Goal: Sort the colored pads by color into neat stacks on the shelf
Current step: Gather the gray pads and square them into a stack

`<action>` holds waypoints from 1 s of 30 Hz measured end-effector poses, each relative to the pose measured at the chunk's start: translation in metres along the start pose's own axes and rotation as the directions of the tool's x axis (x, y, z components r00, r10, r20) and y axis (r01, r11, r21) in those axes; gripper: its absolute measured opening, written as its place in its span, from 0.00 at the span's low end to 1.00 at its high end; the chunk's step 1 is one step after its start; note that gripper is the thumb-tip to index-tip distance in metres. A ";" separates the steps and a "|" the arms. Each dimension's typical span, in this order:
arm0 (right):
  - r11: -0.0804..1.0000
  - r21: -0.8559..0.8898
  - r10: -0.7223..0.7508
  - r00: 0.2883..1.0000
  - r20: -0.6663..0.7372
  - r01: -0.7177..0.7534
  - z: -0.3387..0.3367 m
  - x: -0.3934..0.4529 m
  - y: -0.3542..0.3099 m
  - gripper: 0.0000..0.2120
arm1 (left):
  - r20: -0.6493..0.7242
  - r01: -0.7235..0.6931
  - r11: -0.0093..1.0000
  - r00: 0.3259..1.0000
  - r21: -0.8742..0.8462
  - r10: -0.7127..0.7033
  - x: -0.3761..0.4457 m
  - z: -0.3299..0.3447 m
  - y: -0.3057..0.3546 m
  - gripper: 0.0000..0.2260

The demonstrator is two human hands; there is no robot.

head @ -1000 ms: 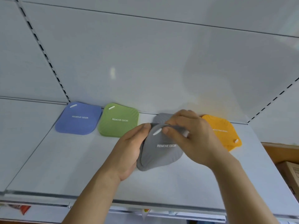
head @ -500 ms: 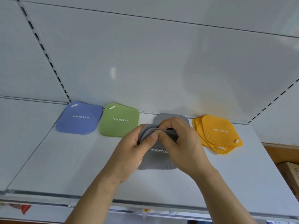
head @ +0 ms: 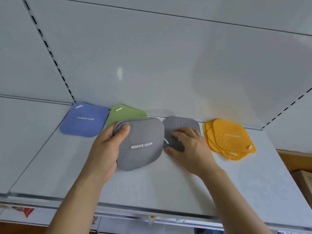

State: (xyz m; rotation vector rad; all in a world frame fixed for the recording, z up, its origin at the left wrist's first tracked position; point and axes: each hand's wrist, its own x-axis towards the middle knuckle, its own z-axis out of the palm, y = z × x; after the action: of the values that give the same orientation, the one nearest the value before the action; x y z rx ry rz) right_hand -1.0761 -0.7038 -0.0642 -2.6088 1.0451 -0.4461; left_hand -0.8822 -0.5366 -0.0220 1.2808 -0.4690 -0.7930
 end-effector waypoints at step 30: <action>0.940 0.266 -0.065 0.877 -0.477 0.214 -0.011 -0.034 -0.062 0.16 | 0.069 -0.112 0.987 0.992 0.118 0.105 -0.024 0.052 -0.007 0.11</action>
State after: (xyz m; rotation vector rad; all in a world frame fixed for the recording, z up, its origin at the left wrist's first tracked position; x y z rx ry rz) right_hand -1.0660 -0.6390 -0.0365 -2.3468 0.8209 -1.2149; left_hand -0.9365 -0.5536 -0.0129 1.3339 -0.6410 -0.7234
